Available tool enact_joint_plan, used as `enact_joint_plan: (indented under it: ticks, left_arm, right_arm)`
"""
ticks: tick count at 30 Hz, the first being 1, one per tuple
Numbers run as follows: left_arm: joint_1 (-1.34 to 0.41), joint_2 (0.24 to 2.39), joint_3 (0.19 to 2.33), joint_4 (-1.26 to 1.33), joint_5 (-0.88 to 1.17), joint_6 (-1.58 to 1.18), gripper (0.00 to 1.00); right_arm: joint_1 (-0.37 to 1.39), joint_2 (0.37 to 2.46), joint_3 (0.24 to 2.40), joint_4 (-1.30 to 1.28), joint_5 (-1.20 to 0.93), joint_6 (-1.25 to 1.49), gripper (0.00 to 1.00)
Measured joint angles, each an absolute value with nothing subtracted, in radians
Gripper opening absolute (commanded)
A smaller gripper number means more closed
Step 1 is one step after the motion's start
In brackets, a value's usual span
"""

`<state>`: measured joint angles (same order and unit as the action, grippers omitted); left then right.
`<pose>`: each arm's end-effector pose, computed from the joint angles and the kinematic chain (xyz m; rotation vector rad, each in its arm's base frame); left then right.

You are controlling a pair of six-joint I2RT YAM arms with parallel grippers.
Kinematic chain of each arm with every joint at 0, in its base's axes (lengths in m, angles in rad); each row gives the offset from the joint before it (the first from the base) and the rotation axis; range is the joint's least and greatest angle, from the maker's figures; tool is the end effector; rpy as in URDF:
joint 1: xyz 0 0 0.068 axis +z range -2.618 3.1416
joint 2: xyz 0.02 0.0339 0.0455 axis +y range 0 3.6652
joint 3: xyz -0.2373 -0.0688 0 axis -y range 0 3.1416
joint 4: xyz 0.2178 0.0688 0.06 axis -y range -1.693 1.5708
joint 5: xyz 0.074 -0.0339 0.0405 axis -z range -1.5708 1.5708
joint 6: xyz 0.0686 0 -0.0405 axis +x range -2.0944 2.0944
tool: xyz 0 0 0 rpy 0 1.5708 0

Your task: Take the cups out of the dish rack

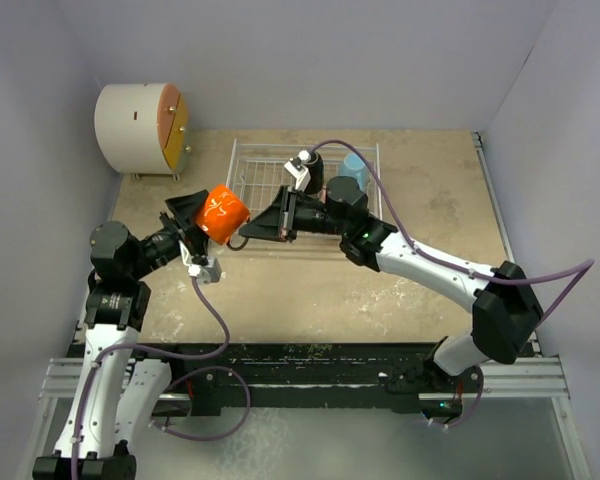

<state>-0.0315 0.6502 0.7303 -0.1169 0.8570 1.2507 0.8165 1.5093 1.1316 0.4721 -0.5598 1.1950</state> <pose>0.1605 -0.0569 0.3300 1.3933 0.7884 0.2598 0.2210 0.2884 0.3383 -0.2181 1.8596 1.9321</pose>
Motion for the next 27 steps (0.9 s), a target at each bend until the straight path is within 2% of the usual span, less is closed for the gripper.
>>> enact_joint_plan:
  ticks: [3,4,5,8,10,16,22,27]
  left_arm:
    - [-0.039,0.646,0.730,-0.121,0.856,1.255,0.12]
    - [-0.041,0.643,0.731,-0.120,0.851,1.259,0.03]
    - [-0.044,0.639,0.729,-0.117,0.850,1.261,0.00]
    - [-0.059,0.625,0.727,-0.096,0.868,1.276,0.00]
    - [-0.060,0.615,0.732,-0.121,0.876,1.296,0.00]
    - [-0.064,0.719,0.857,-0.464,0.902,1.348,0.00]
    - [-0.093,0.912,1.012,-0.789,0.822,1.364,0.00]
    - [-0.236,1.068,1.086,-0.952,0.684,1.301,0.00]
  right_arm:
    - [0.819,1.509,1.115,0.481,-0.568,1.203,0.00]
    - [0.819,1.509,1.109,0.480,-0.568,1.206,0.00]
    - [0.822,1.510,1.105,0.475,-0.570,1.214,0.01]
    - [0.836,1.510,1.102,0.444,-0.570,1.224,0.16]
    - [0.839,1.504,1.102,0.423,-0.574,1.212,0.34]
    - [0.814,1.394,1.136,0.185,-0.466,1.041,0.72]
    - [0.709,1.252,1.229,-0.083,-0.233,0.839,0.77]
    - [0.638,1.218,1.274,-0.224,-0.088,0.734,0.77]
